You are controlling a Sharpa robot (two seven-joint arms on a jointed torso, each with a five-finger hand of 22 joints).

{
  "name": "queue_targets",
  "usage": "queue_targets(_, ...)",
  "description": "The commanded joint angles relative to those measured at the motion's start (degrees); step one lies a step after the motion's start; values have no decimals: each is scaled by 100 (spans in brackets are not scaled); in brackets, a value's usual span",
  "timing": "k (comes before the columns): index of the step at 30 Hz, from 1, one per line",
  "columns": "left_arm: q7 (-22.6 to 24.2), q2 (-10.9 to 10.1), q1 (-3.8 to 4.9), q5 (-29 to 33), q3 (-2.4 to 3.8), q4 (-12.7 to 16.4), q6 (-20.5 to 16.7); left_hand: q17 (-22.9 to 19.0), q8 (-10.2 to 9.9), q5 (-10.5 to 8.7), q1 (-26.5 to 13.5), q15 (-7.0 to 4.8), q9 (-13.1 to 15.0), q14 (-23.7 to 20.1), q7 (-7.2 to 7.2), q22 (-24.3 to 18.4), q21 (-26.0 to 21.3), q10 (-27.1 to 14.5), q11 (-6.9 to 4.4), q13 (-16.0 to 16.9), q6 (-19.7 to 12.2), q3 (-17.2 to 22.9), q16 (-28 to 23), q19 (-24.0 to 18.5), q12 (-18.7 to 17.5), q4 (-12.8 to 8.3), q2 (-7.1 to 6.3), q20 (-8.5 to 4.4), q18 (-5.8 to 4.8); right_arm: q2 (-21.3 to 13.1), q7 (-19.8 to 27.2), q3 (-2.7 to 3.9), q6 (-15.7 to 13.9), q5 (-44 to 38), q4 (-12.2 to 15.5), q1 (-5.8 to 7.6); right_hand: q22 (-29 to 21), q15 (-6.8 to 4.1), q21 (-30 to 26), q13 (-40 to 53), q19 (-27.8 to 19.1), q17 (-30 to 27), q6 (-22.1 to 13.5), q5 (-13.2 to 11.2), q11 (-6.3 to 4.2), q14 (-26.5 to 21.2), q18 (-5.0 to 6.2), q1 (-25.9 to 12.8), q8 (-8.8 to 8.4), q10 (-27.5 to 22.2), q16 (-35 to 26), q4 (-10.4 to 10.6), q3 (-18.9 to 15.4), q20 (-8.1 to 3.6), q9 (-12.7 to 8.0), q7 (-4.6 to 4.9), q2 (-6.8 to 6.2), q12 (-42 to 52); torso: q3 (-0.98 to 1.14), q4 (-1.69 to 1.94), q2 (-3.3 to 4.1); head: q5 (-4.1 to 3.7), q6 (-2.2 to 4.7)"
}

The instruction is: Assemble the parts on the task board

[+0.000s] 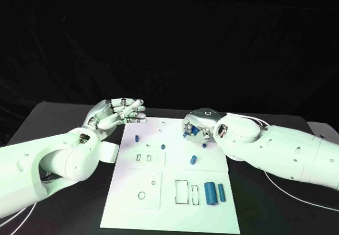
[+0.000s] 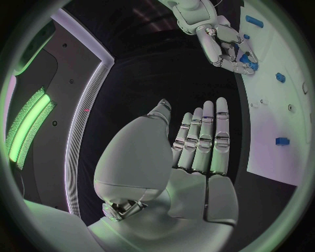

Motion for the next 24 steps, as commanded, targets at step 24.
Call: queue_targets(24, -47, 38, 14, 16, 5, -57, 115, 19, -33, 14, -4, 17, -13, 18, 147, -13, -7, -4, 47, -8, -35, -8, 1, 45, -40, 27, 24, 2, 36, 727, -358, 39, -1270, 35, -495, 32, 433, -63, 167, 39, 160, 58, 22, -20, -37, 338, -157, -45, 113, 85, 35, 29, 21, -31, 162, -41, 120, -19, -1, 17, 35, 22, 94)
